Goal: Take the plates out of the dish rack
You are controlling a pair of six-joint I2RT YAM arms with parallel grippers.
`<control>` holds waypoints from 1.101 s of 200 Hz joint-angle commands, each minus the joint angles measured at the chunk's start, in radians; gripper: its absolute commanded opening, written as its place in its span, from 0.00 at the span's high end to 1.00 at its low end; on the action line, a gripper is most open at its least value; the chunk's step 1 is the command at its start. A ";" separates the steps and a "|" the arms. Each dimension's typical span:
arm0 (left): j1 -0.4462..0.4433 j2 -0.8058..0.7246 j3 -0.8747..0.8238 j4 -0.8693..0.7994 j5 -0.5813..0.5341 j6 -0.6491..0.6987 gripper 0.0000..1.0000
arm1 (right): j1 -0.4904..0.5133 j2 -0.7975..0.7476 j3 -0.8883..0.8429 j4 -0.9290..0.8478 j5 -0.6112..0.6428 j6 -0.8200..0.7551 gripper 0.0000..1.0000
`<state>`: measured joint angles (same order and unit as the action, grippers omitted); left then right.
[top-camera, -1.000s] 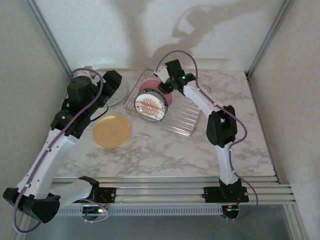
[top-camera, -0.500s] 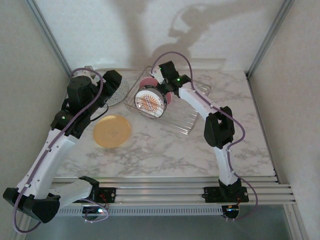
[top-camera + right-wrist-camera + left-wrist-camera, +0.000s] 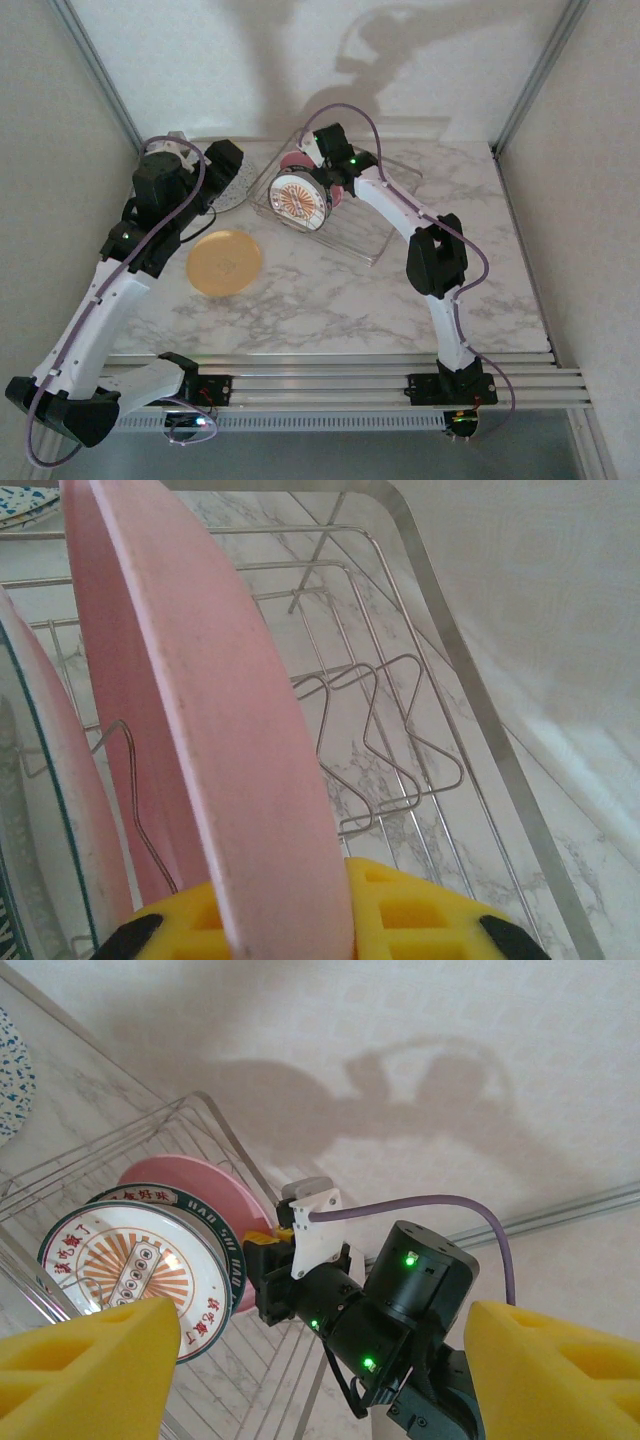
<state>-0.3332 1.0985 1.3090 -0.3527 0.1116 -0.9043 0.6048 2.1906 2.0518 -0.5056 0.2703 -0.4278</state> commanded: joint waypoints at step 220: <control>-0.056 0.106 0.059 0.148 0.150 0.050 0.24 | -0.095 -0.449 -0.043 0.064 0.058 0.162 1.00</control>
<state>-0.3717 1.1576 1.3304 -0.2424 0.2039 -0.8776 0.5507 1.8400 2.0216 -0.4213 0.4175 -0.4408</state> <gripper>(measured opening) 0.759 0.162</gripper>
